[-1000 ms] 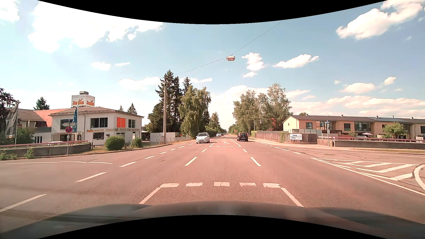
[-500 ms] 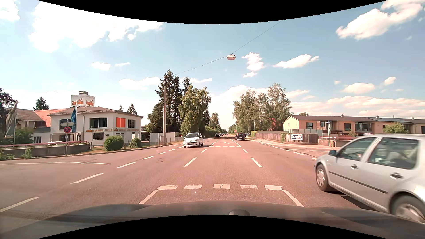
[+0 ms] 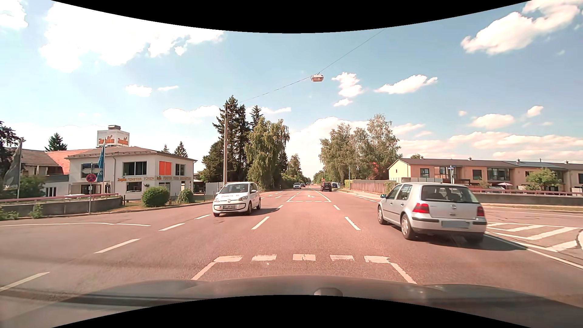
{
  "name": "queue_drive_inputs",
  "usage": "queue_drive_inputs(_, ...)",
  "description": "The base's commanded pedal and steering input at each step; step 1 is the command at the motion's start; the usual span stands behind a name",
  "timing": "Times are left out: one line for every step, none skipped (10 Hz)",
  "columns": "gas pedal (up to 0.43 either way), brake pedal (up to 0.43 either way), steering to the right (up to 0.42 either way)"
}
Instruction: Follow the waypoints while adhering to traffic rules and regulations
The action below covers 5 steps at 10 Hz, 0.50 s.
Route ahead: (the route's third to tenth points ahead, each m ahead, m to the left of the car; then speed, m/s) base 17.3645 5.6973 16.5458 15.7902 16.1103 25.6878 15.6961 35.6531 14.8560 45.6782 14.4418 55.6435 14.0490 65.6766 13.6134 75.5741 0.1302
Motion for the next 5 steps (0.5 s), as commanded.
queue_drive_inputs(0.0, 0.201, -0.002)
queue_drive_inputs(0.0, 0.22, -0.002)
queue_drive_inputs(0.0, 0.22, -0.002)
queue_drive_inputs(0.0, 0.22, -0.002)
queue_drive_inputs(0.0, 0.22, -0.002)
